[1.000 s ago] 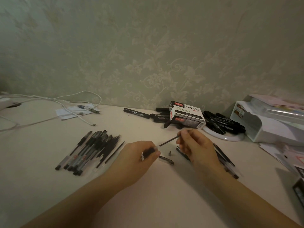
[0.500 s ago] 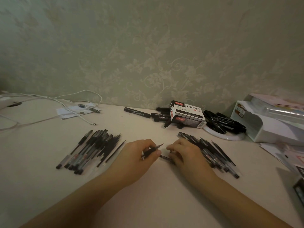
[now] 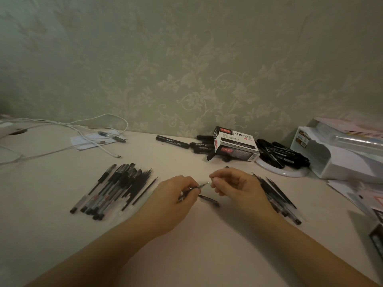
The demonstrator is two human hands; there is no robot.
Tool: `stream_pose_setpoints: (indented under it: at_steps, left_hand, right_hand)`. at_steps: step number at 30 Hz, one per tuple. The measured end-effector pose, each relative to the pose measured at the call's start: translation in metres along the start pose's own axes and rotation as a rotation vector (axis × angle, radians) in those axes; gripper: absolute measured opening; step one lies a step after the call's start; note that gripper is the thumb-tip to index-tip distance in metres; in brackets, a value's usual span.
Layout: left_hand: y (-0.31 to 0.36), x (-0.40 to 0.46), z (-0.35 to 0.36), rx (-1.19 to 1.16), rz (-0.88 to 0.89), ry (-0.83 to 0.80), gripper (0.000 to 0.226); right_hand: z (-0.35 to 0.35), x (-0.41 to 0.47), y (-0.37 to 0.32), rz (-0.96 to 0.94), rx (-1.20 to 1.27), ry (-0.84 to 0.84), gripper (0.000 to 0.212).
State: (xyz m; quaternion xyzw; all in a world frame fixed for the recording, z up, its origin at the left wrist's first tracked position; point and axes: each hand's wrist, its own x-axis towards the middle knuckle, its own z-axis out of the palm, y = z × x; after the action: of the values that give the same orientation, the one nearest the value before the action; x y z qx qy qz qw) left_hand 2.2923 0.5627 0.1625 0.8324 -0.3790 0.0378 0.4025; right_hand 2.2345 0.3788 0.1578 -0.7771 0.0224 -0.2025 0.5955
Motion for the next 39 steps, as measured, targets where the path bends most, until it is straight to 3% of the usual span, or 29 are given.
stream_pose_setpoints:
  at_steps: [8, 14, 20, 25, 31, 36, 39]
  left_hand:
    - [-0.0027, 0.0012, 0.0012, 0.058, 0.083, -0.005, 0.017]
    - [-0.0038, 0.0035, -0.0007, 0.097, 0.133, 0.053, 0.011]
    - [-0.0012, 0.0025, 0.0003, 0.097, 0.171, 0.074, 0.010]
    - [-0.0017, 0.0025, -0.0019, 0.072, 0.143, 0.086, 0.009]
    - [0.0005, 0.0005, -0.0005, 0.062, 0.154, 0.071, 0.009]
    - [-0.0014, 0.0016, -0.0025, 0.058, 0.142, 0.074, 0.010]
    - [-0.0013, 0.0015, -0.0004, 0.072, 0.154, 0.051, 0.011]
  right_hand:
    - [0.0074, -0.0050, -0.0048, -0.008, -0.034, -0.136, 0.013]
    - [0.0045, -0.0052, -0.0041, -0.026, -0.155, -0.140, 0.007]
    - [0.0076, -0.0073, -0.0028, -0.121, -0.313, -0.097, 0.041]
    - [0.0048, -0.0049, -0.0002, -0.099, -0.306, -0.147, 0.008]
    - [0.0064, -0.0064, -0.0020, -0.113, -0.273, -0.122, 0.041]
    - [0.0053, -0.0050, -0.0008, -0.118, -0.271, -0.161, 0.008]
    - [0.0050, -0.0047, -0.0004, -0.150, -0.297, -0.159, 0.011]
